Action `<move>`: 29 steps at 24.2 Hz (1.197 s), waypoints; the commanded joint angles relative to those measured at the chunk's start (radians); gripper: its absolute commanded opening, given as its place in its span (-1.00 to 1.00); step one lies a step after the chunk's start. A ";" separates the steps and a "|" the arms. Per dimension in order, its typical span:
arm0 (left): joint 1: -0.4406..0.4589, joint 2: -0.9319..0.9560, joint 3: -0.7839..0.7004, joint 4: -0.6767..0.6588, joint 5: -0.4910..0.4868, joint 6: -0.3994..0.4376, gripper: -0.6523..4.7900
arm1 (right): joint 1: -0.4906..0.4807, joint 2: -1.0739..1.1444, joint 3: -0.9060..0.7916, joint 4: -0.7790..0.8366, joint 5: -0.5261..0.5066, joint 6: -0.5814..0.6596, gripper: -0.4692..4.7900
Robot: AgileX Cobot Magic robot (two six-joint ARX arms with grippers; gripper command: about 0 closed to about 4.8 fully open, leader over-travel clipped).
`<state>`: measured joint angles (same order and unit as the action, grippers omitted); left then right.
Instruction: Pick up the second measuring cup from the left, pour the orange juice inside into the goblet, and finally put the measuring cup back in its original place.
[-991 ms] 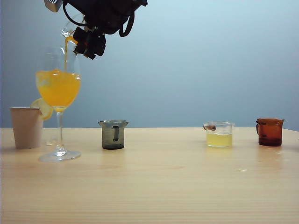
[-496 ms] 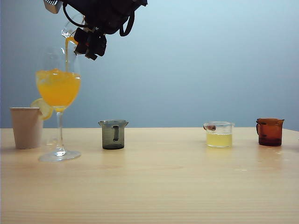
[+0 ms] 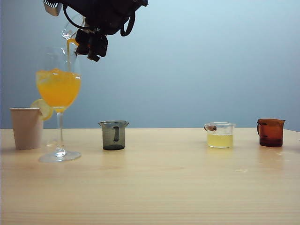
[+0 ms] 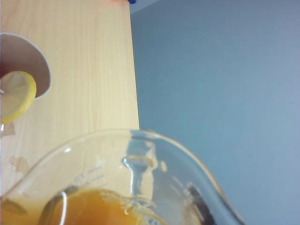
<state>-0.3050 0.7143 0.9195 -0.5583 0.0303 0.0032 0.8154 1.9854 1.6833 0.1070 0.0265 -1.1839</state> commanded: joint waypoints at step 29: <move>-0.001 -0.002 0.003 0.050 0.004 -0.037 -0.77 | 0.014 -0.006 0.007 0.037 -0.006 -0.096 -0.02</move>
<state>-0.3050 0.7143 0.9195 -0.5171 0.0307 -0.0311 0.8280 1.9858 1.6844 0.1146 0.0235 -1.2678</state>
